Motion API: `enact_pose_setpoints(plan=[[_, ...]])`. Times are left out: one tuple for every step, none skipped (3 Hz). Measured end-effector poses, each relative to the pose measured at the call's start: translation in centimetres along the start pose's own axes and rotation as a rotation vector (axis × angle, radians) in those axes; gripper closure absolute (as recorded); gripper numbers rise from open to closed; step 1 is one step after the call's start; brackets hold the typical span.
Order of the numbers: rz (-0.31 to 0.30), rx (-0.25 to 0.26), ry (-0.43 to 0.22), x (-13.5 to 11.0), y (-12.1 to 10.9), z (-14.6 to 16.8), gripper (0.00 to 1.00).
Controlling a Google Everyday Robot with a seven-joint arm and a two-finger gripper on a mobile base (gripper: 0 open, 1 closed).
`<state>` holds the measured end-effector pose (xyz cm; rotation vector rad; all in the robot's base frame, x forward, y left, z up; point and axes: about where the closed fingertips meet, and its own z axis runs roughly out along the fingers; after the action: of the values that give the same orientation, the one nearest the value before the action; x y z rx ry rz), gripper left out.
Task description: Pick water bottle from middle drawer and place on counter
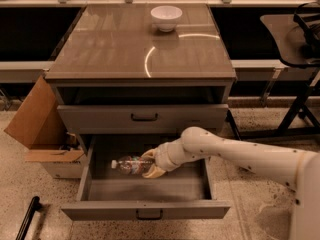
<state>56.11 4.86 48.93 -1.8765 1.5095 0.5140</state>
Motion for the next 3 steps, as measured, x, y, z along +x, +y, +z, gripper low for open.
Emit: enact_pose_setpoints(plan=[[-0.018,0.052,-0.063,0.1,-0.8,-6.9,1.0],[-0.02,0.091,-0.09,0.2,-1.5,-11.9,1.0],[-0.017,0.089,-0.091,0.4,-1.3,-12.2,1.0]])
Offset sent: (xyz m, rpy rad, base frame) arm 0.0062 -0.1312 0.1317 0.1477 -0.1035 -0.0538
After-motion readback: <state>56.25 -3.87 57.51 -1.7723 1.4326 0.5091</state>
